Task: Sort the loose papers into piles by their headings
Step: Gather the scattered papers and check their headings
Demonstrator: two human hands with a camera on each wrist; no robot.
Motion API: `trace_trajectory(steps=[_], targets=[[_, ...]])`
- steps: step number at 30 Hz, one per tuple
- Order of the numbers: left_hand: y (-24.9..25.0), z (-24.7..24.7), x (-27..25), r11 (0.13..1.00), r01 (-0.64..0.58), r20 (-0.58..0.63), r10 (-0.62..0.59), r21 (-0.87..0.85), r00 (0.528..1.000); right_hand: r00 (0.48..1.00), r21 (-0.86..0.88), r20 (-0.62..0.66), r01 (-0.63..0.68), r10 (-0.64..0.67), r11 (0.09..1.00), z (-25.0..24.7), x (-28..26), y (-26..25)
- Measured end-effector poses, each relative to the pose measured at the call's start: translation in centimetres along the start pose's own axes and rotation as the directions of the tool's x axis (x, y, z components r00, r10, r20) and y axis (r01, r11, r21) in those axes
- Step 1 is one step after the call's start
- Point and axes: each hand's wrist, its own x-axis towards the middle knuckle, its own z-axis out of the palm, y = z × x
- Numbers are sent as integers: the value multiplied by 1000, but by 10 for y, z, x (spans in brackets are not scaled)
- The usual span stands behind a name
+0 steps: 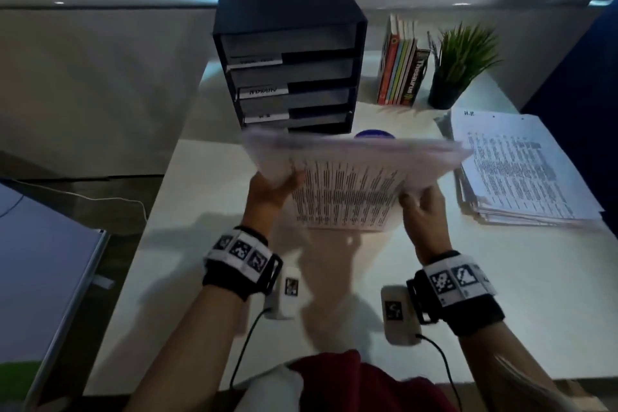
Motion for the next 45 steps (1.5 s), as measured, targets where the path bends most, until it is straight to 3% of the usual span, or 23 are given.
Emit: trace_trajectory(steps=[2, 5, 7, 10, 14, 16, 21, 24, 27, 32, 34, 37, 40, 45], targets=[[21, 6, 4, 994, -66, 23, 68, -92, 997, 995, 68, -76, 62, -56, 996, 1, 10, -13], [52, 11, 15, 972, -224, 61, 229, -72, 972, 967, 161, -184, 208, -178, 965, -4, 27, -38], [60, 14, 17, 960, -263, 83, 271, -95, 959, 950, 171, -220, 262, -222, 950, -8, 32, -46], [50, 17, 13, 964, -242, 122, 254, -109, 959, 964, 181, -200, 215, -178, 960, -12, 28, -38], [11, 13, 6, 997, -76, 158, 81, -34, 984, 990, 104, -128, 75, -61, 992, -8, 19, -2], [7, 18, 3, 998, -46, 113, 40, 45, 993, 992, 52, -119, 56, -49, 997, -8, 21, 8], [40, 46, 10, 983, -173, 29, 171, 69, 985, 988, 95, -90, 134, -126, 986, -29, 40, -11], [70, 75, 4, 964, -259, 52, 262, -51, 964, 969, 116, -118, 230, -216, 966, -53, 54, -29], [86, 107, 4, 960, -259, 83, 268, -106, 960, 945, 87, -154, 303, -288, 949, -83, 69, -41], [106, 172, 26, 956, -254, 93, 269, -146, 959, 975, 80, -89, 213, -206, 974, -154, 105, -39], [116, 202, 36, 952, -244, 153, 273, -185, 950, 977, 50, -87, 198, -193, 979, -183, 120, -37], [116, 244, 48, 970, -155, 265, 201, -185, 943, 968, 43, -159, 205, -196, 978, -221, 140, -38], [84, 278, 53, 999, -24, 351, 33, -29, 936, 960, 44, -231, 171, -156, 984, -252, 156, -26], [-1, 312, 37, 968, 160, 381, -224, 193, 897, 936, 23, -346, -52, 57, 998, -295, 171, 40]])
